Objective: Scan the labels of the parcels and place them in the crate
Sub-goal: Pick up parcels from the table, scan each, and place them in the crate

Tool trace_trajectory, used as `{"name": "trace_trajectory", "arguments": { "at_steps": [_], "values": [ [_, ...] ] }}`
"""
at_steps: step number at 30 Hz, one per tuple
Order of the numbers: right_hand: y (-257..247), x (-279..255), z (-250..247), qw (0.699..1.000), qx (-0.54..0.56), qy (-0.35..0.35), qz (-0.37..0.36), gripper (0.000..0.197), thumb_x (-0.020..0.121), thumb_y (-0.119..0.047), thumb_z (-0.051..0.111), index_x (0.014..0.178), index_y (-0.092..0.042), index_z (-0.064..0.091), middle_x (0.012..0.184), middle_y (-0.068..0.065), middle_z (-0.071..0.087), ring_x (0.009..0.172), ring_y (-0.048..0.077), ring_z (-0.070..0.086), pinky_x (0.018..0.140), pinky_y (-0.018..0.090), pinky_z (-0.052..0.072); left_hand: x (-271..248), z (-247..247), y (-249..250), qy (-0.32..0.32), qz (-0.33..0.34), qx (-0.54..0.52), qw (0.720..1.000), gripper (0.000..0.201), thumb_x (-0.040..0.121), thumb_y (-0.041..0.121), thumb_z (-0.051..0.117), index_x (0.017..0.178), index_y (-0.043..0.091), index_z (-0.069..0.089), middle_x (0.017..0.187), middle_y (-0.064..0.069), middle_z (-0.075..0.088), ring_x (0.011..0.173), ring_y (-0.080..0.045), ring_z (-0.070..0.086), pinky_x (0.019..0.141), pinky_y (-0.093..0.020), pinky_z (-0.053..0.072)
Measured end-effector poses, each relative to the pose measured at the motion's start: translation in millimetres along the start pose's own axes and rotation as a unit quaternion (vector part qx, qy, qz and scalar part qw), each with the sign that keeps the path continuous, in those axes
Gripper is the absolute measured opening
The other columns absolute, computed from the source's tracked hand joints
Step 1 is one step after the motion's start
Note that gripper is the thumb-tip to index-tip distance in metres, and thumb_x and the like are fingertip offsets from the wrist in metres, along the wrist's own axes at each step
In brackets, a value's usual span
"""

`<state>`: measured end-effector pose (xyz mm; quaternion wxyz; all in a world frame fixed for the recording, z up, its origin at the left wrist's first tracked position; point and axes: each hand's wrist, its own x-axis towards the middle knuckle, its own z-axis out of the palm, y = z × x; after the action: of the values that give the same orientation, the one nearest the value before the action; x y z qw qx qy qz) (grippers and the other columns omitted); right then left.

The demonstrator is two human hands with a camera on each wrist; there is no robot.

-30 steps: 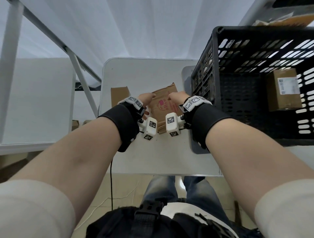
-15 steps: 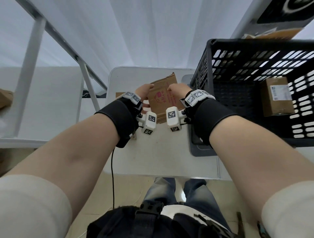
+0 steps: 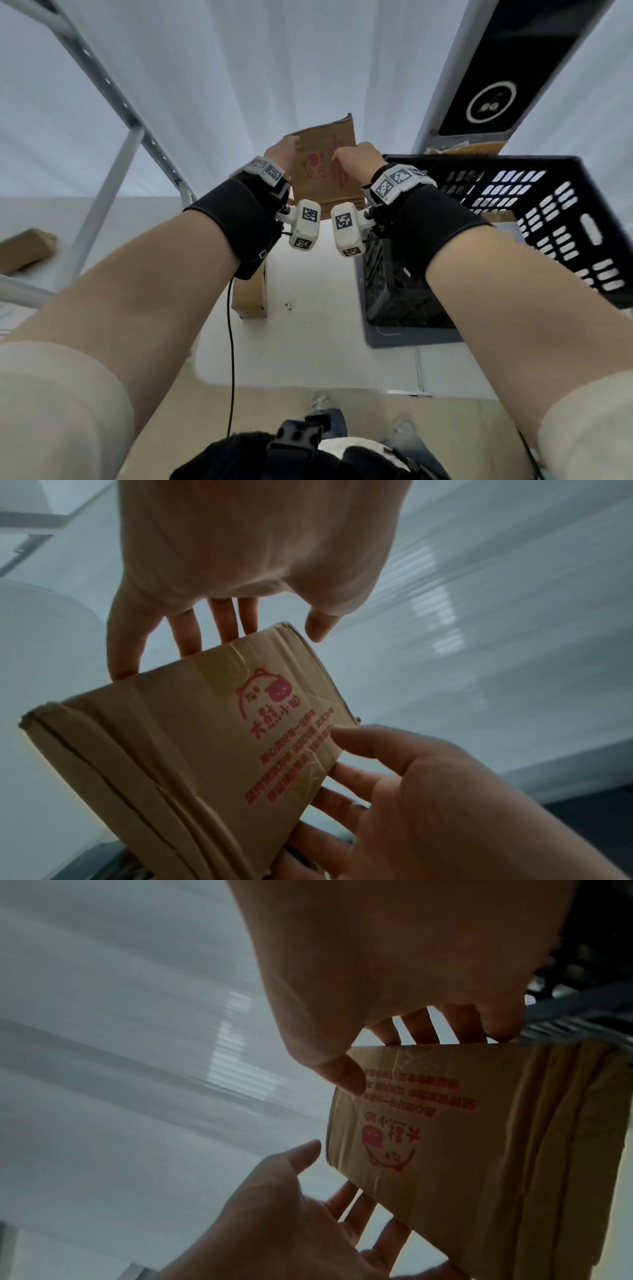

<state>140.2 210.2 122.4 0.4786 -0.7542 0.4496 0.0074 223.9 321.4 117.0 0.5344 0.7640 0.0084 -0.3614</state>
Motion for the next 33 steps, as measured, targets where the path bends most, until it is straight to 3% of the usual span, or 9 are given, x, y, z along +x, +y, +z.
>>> {"name": "trace_trajectory", "arguments": {
  "at_steps": [6,10,13,17,21,23,25,30,33],
  "values": [
    [10.0,-52.7,-77.1,0.997,0.061,0.034,-0.041,0.041,0.089,-0.027,0.055,0.124,-0.005,0.054,0.112,0.007,0.059,0.097,0.023,0.054,0.084,0.032,0.048,-65.8,45.9,45.8,0.051,0.041,-0.019,0.998,0.041,0.095,0.037,0.055,0.128,0.014,0.061,0.121,-0.003,0.063,0.113,-0.026,0.061,0.102,-0.04,0.047],
    [32.8,-83.9,-125.1,0.985,0.155,0.05,-0.047,0.051,0.086,-0.029,0.06,0.131,-0.006,0.052,0.104,0.005,0.056,0.1,0.023,0.056,0.101,0.041,0.05,-117.5,84.6,55.8,0.061,0.085,0.002,0.995,0.042,0.095,0.039,0.055,0.126,0.011,0.06,0.108,-0.005,0.063,0.094,-0.025,0.06,0.099,-0.041,0.048],
    [51.3,-108.1,-160.3,0.978,0.19,0.063,-0.059,0.045,0.085,-0.026,0.059,0.125,-0.006,0.055,0.092,0.002,0.057,0.097,0.024,0.057,0.102,0.042,0.05,-147.6,110.8,50.0,0.043,0.107,0.001,0.993,0.044,0.092,0.043,0.053,0.125,0.013,0.061,0.122,-0.007,0.064,0.112,-0.03,0.062,0.101,-0.046,0.049],
    [79.2,-133.1,-199.1,0.975,0.18,0.099,-0.083,0.046,0.079,-0.025,0.058,0.12,-0.004,0.063,0.112,0.008,0.063,0.103,0.026,0.062,0.095,0.038,0.051,-186.4,146.7,46.8,0.045,0.108,-0.025,0.993,0.049,0.088,0.046,0.056,0.128,0.016,0.06,0.122,-0.004,0.063,0.108,-0.031,0.061,0.097,-0.053,0.049],
    [105.9,-151.8,-238.1,0.973,0.16,0.135,-0.099,0.03,0.074,-0.022,0.054,0.097,-0.01,0.071,0.117,0.01,0.062,0.097,0.027,0.062,0.073,0.03,0.046,-229.6,183.2,43.3,0.027,0.138,-0.029,0.99,0.046,0.09,0.045,0.053,0.126,0.017,0.06,0.122,-0.006,0.064,0.109,-0.031,0.062,0.097,-0.054,0.05],
    [118.9,-161.9,-258.8,0.972,0.143,0.151,-0.11,0.027,0.074,-0.023,0.051,0.093,-0.019,0.07,0.121,0.01,0.061,0.097,0.028,0.058,0.079,0.031,0.048,-250.5,200.8,40.8,0.012,0.137,-0.052,0.989,0.045,0.087,0.045,0.055,0.124,0.019,0.061,0.117,-0.004,0.065,0.105,-0.028,0.062,0.091,-0.056,0.051],
    [127.5,-182.8,-277.7,0.968,0.155,0.153,-0.127,0.039,0.072,-0.022,0.049,0.106,-0.025,0.068,0.123,0.008,0.06,0.105,0.028,0.056,0.094,0.037,0.048,-267.7,216.6,40.4,-0.002,0.146,-0.07,0.987,0.043,0.087,0.043,0.056,0.122,0.02,0.062,0.115,-0.004,0.066,0.105,-0.027,0.063,0.088,-0.057,0.053],
    [144.8,-216.7,-322.6,0.954,0.196,0.131,-0.187,0.053,0.093,-0.014,0.048,0.145,-0.022,0.039,0.113,-0.003,0.054,0.097,0.016,0.052,0.077,0.023,0.042,-313.4,250.1,49.1,0.019,0.223,-0.058,0.973,0.021,0.095,0.036,0.055,0.093,0.016,0.061,0.091,-0.001,0.063,0.095,-0.024,0.064,0.091,-0.043,0.054],
    [149.0,-233.6,-342.0,0.942,0.223,0.144,-0.203,0.056,0.095,-0.024,0.052,0.149,-0.023,0.034,0.122,0.0,0.059,0.098,0.016,0.055,0.089,0.028,0.047,-341.5,260.0,58.3,0.029,0.266,-0.047,0.962,0.03,0.096,0.034,0.054,0.119,0.016,0.06,0.097,0.002,0.062,0.094,-0.021,0.062,0.074,-0.034,0.051]
  ]
}}
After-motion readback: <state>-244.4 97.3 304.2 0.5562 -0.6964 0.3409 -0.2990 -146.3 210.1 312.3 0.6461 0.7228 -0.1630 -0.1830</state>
